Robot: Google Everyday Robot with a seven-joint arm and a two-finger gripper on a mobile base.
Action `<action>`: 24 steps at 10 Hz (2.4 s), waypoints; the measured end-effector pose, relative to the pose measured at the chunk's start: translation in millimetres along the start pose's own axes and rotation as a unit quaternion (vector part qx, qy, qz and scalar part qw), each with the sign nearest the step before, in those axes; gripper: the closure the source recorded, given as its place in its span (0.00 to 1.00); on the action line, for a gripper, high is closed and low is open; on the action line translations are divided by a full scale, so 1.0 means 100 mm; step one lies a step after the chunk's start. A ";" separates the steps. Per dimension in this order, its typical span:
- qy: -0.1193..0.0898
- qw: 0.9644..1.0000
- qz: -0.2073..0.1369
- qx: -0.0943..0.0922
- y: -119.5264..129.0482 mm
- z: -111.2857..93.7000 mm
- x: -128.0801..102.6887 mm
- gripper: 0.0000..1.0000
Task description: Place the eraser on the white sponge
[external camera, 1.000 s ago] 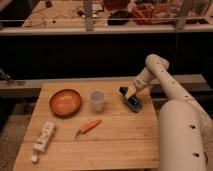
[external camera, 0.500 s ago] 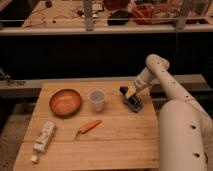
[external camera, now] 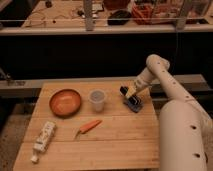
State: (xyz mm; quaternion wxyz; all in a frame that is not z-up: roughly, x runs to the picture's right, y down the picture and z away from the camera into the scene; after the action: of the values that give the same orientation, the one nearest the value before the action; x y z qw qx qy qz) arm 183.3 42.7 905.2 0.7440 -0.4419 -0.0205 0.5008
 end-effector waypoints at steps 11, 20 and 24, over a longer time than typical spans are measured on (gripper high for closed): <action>-0.004 1.000 0.014 -0.002 -0.01 0.01 0.02 0.74; -0.008 1.000 0.025 -0.004 -0.03 0.00 0.03 0.61; -0.009 1.000 0.027 -0.004 -0.03 0.01 0.04 0.67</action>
State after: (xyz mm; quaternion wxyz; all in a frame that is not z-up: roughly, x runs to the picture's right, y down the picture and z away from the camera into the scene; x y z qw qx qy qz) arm 187.2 45.4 906.3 0.7279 -0.4410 -0.0171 0.5248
